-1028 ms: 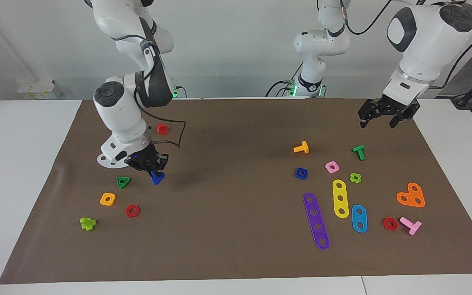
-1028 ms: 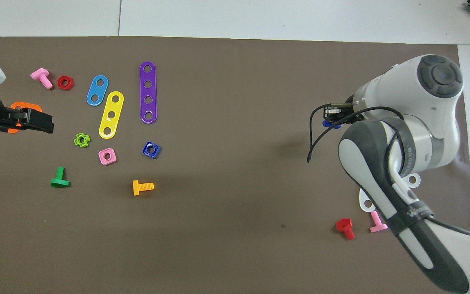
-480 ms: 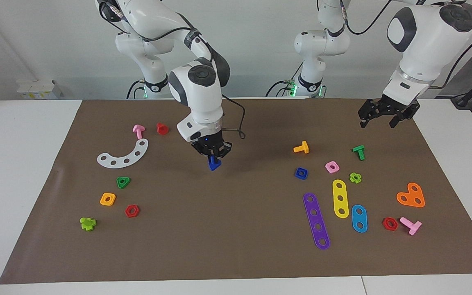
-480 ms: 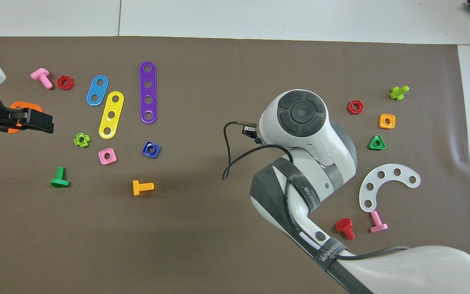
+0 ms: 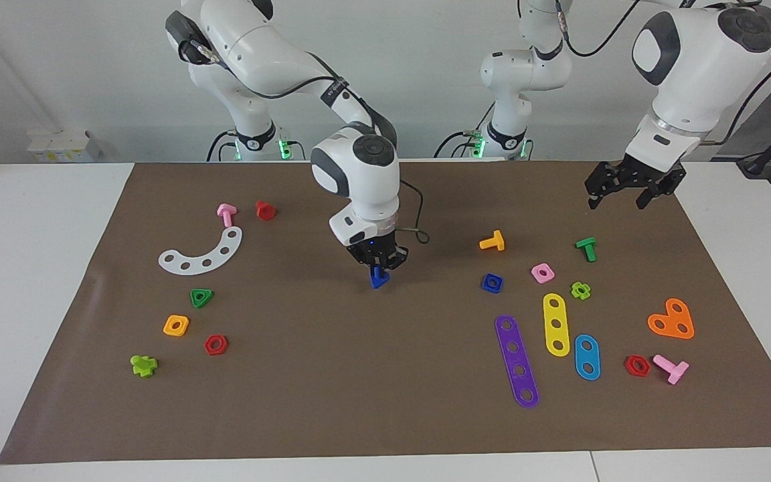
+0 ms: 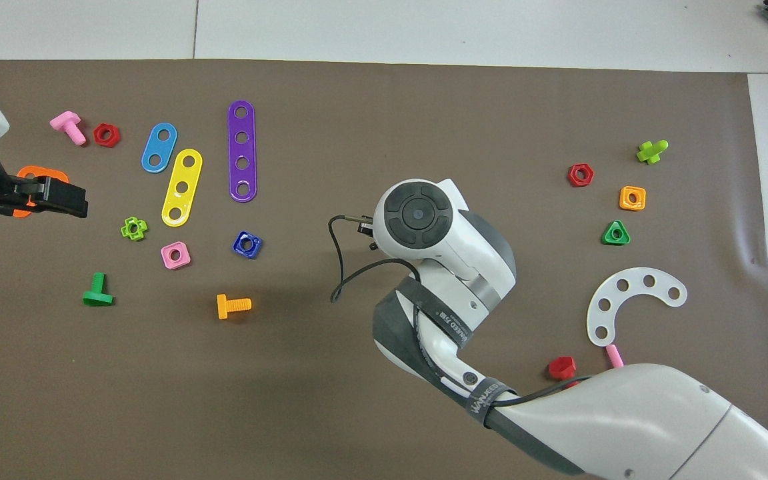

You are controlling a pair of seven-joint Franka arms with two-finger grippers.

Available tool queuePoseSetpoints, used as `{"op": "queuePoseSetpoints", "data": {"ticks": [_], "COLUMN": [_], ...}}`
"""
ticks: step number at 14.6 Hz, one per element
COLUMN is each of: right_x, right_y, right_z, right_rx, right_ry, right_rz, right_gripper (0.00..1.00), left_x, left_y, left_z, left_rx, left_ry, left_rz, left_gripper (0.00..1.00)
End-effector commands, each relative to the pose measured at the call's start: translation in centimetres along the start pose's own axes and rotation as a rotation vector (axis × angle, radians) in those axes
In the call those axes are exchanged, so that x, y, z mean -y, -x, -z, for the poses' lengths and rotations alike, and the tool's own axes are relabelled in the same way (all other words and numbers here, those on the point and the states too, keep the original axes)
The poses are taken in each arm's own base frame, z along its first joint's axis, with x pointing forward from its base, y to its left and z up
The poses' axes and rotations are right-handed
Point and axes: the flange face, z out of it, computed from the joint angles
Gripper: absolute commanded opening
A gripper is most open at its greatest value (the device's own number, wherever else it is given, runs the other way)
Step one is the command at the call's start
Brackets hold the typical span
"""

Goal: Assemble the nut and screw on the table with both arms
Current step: 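Carry the blue triangular nut toward the mat centre and release it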

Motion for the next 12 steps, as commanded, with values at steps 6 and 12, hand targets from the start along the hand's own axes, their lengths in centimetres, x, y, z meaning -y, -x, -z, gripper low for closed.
{"op": "queuePoseSetpoints", "data": {"ticks": [6, 12], "right_x": [0.2, -1.3], "right_y": [2.4, 0.0], "right_z": [-3.7, 3.9], "right_rx": [0.012, -0.086], "right_ry": [-0.006, -0.007], "right_rz": [0.005, -0.028], "right_gripper": [0.81, 1.00], "left_x": [0.1, 0.2], "left_y": [1.0, 1.0], "left_z": [0.1, 0.1], "left_rx": [-0.007, -0.007], "left_ry": [-0.015, -0.015], "left_rz": [-0.009, -0.008], "left_gripper": [1.00, 1.00]}}
